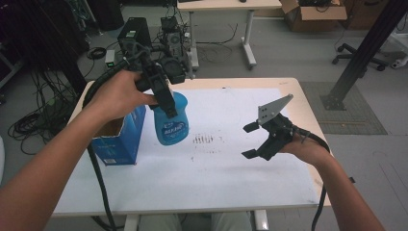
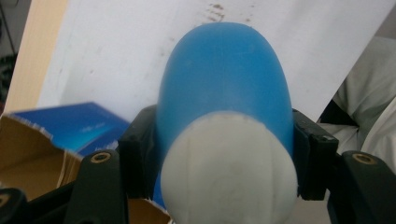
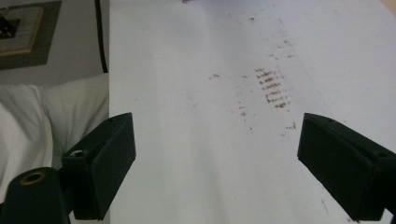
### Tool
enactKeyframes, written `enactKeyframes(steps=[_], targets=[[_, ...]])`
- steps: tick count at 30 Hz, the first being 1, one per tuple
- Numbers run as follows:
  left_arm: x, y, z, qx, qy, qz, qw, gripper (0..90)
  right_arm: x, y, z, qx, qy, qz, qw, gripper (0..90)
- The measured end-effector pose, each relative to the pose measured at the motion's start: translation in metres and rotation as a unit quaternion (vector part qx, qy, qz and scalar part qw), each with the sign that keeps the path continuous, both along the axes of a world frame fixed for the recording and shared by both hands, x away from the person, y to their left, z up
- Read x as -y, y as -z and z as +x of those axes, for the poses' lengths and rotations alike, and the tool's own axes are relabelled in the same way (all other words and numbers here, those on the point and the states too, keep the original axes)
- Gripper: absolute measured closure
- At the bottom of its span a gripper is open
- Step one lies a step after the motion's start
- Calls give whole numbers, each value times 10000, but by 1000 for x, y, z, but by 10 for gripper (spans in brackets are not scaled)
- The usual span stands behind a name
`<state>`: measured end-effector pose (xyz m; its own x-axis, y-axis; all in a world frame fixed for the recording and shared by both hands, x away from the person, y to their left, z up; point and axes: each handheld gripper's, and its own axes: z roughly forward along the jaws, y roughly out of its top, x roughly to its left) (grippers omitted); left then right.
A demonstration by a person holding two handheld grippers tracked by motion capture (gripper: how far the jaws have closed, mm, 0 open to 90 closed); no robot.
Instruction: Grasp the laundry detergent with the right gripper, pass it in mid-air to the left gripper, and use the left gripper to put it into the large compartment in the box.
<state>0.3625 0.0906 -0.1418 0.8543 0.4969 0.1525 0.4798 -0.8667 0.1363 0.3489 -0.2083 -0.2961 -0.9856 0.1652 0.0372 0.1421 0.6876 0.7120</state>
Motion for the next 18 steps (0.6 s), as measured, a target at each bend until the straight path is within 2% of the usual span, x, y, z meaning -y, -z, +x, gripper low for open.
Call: enactKeyframes(steps=[4,7,9,14,17,18], targets=[[-10,-14,4,101,-409,4,9991,378,6,-5,-1,50,61,-196,9998,110],[-19,-26,9,193,-765,-8,9969,379,10,-10,-2,97,104,-386,9992,108],[-24,-32,11,244,-973,-37,9949,379,12,-12,-2,145,120,-615,9979,105],[-38,-47,19,358,-1465,-54,9885,379,17,-14,-2,198,169,-1194,9925,84],[-48,-54,25,380,-1815,-70,9826,380,20,-16,-3,208,172,-1308,9910,84],[-50,-56,26,390,-1875,-81,9815,380,22,-17,-3,214,174,-1315,9909,85]])
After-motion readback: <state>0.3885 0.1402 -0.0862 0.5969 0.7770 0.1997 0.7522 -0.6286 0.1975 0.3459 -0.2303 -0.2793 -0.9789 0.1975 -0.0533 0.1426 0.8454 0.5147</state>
